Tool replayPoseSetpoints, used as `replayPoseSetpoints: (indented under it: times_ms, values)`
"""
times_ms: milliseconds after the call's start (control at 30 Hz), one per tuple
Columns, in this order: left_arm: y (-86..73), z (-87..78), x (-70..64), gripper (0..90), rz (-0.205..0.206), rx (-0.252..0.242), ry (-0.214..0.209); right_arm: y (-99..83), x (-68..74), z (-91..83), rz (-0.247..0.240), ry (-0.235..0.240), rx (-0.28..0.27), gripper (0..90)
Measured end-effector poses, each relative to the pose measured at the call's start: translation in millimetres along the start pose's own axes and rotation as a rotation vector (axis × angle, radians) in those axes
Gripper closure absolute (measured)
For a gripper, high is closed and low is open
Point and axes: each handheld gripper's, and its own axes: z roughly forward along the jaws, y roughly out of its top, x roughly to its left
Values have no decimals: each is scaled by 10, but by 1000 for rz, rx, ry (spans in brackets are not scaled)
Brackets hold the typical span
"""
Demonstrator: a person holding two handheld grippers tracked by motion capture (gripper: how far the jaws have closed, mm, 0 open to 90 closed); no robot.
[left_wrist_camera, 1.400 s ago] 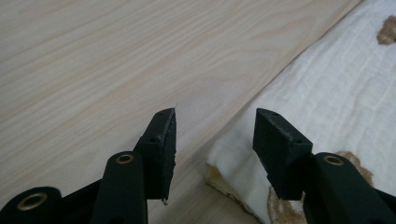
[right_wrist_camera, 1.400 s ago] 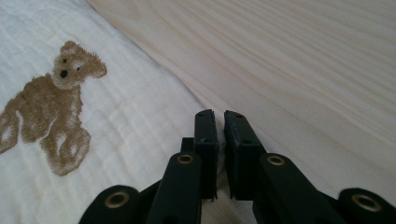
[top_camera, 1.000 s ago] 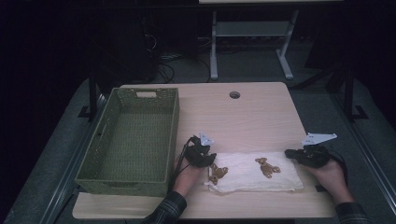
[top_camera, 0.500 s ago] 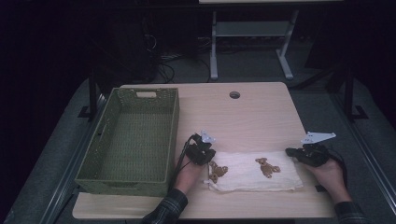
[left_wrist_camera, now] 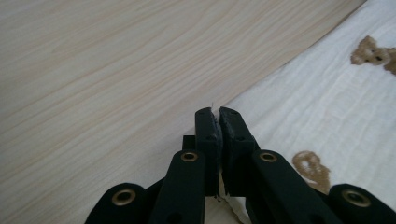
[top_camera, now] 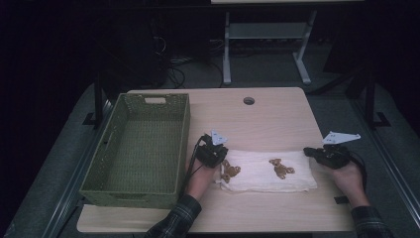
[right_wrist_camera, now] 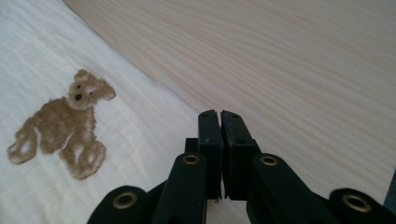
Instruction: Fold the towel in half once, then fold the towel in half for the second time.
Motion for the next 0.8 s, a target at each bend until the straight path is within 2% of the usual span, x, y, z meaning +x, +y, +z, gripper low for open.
replayPoseSetpoints:
  times_ms: [133,433,800]
  values:
    - [-4,-92,-25,863,-15,-24,-10,-31,7,-79,2,13,-24,873]
    - [-50,-216,-114,863,-1,-31,-28,-107,92,-190,-38,25,-24,873]
    - [-158,-376,-198,861,11,-22,-43,-152,206,-318,-29,48,-41,873]
